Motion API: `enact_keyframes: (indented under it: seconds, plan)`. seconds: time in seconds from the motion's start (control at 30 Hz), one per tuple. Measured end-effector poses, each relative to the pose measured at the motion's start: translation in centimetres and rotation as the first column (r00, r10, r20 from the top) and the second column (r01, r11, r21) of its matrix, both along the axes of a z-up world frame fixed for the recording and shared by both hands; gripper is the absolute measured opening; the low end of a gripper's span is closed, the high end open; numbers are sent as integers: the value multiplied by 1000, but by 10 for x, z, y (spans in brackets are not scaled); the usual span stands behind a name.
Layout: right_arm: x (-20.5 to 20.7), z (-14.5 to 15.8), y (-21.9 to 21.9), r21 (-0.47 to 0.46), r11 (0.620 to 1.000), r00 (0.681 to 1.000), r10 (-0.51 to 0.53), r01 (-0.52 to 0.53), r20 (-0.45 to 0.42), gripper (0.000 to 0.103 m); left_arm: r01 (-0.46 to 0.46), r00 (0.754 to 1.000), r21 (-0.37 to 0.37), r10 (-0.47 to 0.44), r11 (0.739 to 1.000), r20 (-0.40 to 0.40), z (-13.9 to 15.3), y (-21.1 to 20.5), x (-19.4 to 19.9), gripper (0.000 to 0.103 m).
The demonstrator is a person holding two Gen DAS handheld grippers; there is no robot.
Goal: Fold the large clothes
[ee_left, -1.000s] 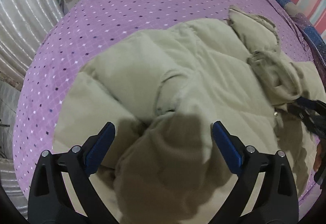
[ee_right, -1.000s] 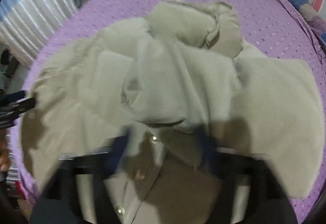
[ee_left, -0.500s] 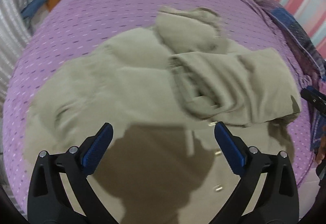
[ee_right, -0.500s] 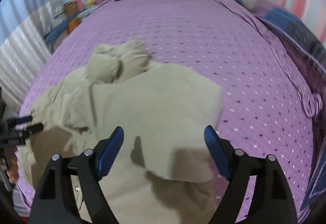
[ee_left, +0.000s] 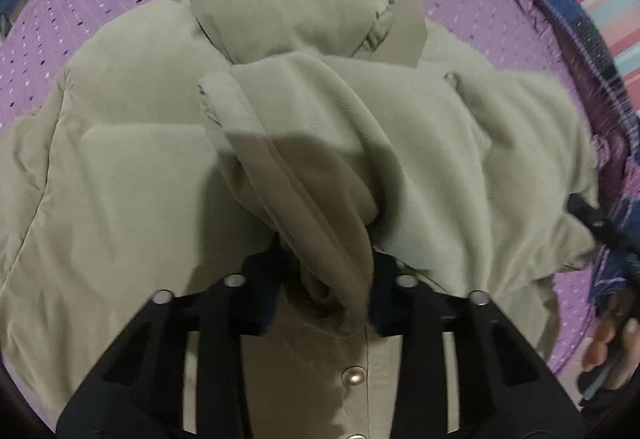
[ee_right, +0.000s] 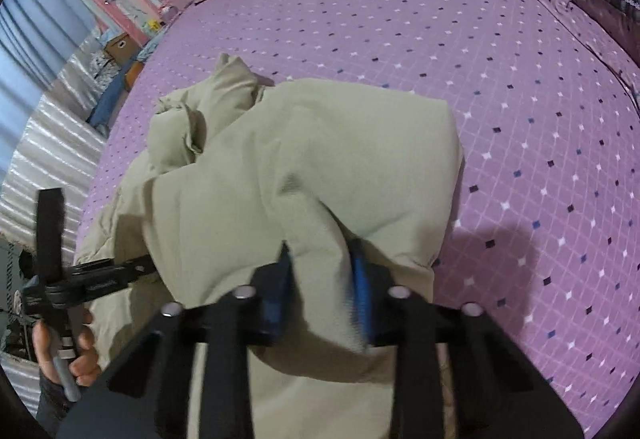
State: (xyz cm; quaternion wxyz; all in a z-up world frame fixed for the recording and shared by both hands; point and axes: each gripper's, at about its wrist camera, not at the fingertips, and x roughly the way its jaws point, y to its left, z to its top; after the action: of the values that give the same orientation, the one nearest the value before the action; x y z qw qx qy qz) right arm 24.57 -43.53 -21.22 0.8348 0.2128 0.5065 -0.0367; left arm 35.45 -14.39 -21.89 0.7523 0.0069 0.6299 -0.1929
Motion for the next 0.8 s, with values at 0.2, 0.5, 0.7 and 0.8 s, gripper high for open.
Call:
enact_keyframes:
  seconds: [0.2, 0.5, 0.7, 0.8]
  plan:
    - [-2, 31, 28, -32, 999, 996, 16, -13, 92, 14, -10, 991, -72, 19, 997, 133, 56, 44, -14, 17]
    - [40, 5, 132, -132, 967, 976, 217, -216, -13, 0, -128, 979, 47, 118, 991, 164, 44, 164, -28, 15]
    - [31, 6, 137, -209, 952, 974, 225, -225, -23, 3, -155, 964, 48, 141, 987, 224, 59, 170, -40, 41]
    - [23, 20, 112, -207, 964, 985, 172, -166, 12, 3, -155, 935, 59, 127, 986, 330, 94, 164, -42, 80]
